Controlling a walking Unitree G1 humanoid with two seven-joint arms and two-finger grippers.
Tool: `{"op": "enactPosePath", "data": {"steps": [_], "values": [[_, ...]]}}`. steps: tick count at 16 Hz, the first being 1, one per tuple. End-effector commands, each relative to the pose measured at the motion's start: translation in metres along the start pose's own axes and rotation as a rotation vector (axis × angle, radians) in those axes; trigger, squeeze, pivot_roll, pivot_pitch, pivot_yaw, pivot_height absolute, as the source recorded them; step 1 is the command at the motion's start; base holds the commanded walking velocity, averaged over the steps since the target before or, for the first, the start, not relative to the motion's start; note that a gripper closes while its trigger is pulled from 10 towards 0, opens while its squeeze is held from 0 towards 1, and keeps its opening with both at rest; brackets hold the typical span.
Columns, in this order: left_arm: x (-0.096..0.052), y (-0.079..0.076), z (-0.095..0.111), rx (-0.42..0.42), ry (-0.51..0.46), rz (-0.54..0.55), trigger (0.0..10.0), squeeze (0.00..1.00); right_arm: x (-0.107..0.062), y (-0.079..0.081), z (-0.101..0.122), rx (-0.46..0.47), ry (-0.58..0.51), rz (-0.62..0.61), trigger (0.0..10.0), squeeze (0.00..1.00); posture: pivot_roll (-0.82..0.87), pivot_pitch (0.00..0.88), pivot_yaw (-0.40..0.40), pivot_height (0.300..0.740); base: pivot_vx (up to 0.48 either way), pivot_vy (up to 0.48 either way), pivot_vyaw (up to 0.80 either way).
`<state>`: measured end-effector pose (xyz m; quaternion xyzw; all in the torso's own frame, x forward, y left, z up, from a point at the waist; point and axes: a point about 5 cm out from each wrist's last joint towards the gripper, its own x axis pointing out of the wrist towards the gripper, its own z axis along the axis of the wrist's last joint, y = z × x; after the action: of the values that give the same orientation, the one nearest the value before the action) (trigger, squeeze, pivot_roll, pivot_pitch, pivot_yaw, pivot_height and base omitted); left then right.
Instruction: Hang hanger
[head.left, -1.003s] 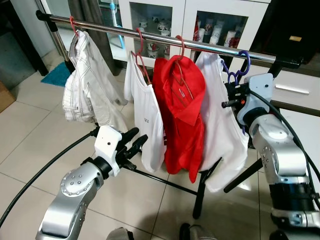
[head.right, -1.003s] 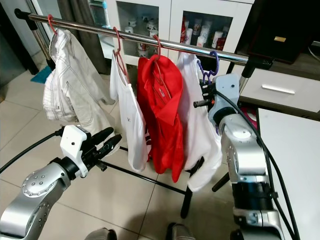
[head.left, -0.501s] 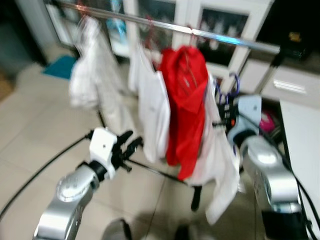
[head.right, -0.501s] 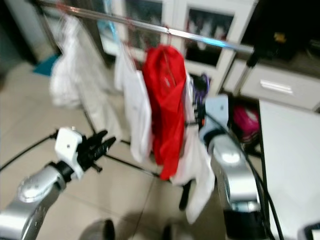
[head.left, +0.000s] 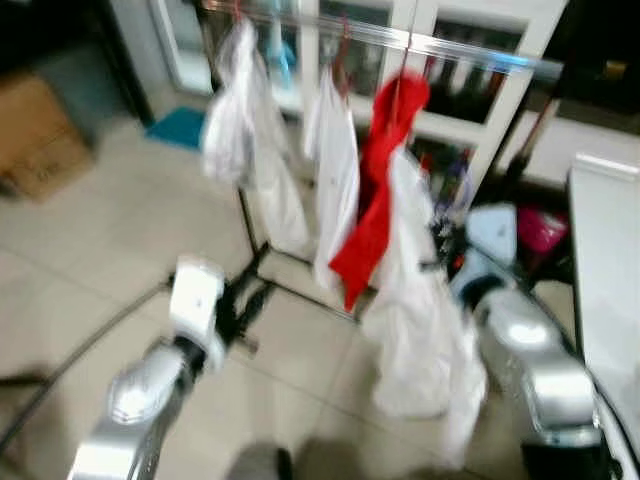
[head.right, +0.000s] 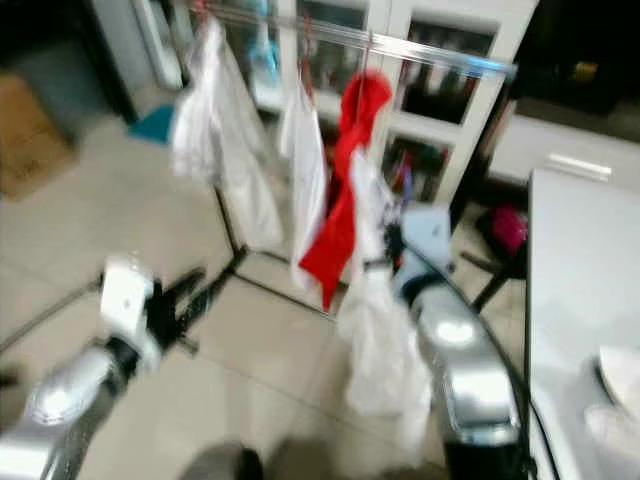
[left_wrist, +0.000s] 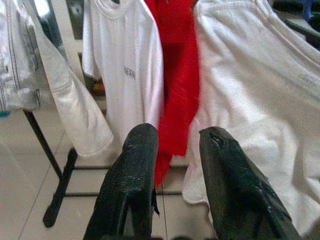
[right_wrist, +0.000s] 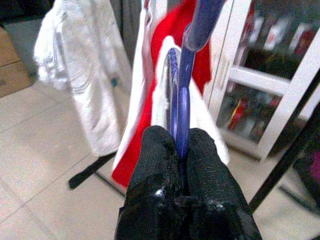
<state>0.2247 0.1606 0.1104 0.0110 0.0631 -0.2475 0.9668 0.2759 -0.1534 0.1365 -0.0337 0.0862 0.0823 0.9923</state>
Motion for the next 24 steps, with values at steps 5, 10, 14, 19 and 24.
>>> {"op": "enactPosePath", "data": {"steps": [5,10,14,19,24], "values": [[-0.005,0.002,0.004,0.006,-0.016,0.031,10.0,0.00,-0.013,0.002,-0.020,-0.066,0.109,0.029,10.0,0.00,-0.04,0.118,-0.023,0.740,0.000,0.332,0.00],[-0.005,0.003,0.002,0.010,-0.003,0.036,10.0,0.00,-0.016,0.004,-0.023,-0.076,0.132,0.054,10.0,0.00,-0.05,0.120,-0.017,0.740,0.000,0.380,0.00],[-0.002,0.004,0.003,0.015,-0.003,0.027,10.0,0.00,-0.016,0.006,-0.021,-0.073,0.126,0.068,10.0,0.00,-0.05,0.120,-0.005,0.740,0.000,0.366,0.00],[0.012,0.021,0.005,0.108,0.040,0.030,10.0,0.00,-0.014,0.030,0.002,-0.028,0.016,0.390,10.0,0.00,-0.07,0.111,0.033,0.740,0.000,0.000,0.00],[0.017,0.042,0.017,0.162,0.017,0.043,10.0,0.00,-0.020,0.035,0.023,-0.041,-0.060,0.615,10.0,0.00,-0.07,0.104,0.048,0.740,0.000,0.000,0.00]]}}
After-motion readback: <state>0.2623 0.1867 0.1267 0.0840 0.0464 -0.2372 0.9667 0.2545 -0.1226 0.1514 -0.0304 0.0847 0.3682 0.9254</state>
